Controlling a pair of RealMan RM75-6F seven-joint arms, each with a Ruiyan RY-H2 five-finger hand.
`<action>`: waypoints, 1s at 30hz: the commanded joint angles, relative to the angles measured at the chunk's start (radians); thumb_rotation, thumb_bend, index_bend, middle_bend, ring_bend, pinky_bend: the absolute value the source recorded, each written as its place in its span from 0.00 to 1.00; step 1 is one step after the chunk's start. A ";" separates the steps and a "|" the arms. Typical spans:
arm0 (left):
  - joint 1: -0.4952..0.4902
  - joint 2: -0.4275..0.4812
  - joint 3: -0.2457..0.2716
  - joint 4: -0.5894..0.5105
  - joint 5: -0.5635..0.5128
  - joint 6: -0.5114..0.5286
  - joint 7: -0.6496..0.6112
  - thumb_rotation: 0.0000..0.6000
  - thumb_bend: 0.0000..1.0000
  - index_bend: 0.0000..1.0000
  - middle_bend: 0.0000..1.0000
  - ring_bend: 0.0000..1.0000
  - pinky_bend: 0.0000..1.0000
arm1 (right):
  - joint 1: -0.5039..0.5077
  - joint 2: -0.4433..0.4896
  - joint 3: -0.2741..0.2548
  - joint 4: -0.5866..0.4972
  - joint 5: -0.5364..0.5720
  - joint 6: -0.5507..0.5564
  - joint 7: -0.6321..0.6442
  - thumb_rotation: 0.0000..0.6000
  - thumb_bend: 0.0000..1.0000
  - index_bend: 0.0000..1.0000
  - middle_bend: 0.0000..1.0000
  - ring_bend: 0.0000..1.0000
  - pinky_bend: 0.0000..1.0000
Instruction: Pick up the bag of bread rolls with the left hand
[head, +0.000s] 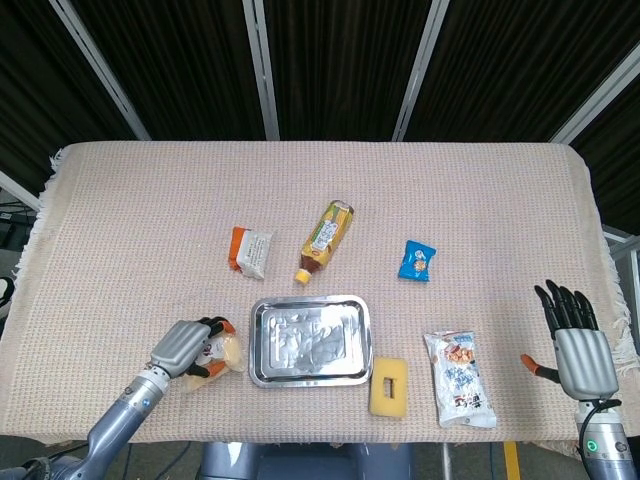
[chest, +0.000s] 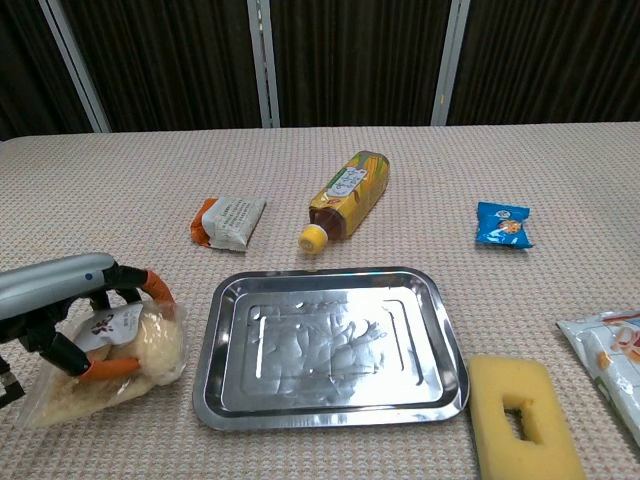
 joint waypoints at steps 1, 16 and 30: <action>0.041 -0.007 -0.004 0.016 0.086 0.101 -0.073 1.00 0.43 0.51 0.28 0.29 0.51 | 0.002 -0.001 0.001 0.001 0.002 -0.002 0.000 1.00 0.00 0.01 0.00 0.00 0.00; -0.092 -0.022 -0.113 -0.046 0.094 0.045 -0.063 1.00 0.42 0.49 0.26 0.28 0.50 | 0.008 0.001 0.001 0.005 -0.012 0.000 0.010 1.00 0.00 0.01 0.00 0.00 0.00; -0.248 -0.172 -0.136 -0.016 0.012 -0.077 0.113 0.98 0.00 0.01 0.00 0.00 0.03 | 0.000 0.006 -0.001 0.005 -0.005 0.005 0.015 1.00 0.00 0.01 0.00 0.00 0.00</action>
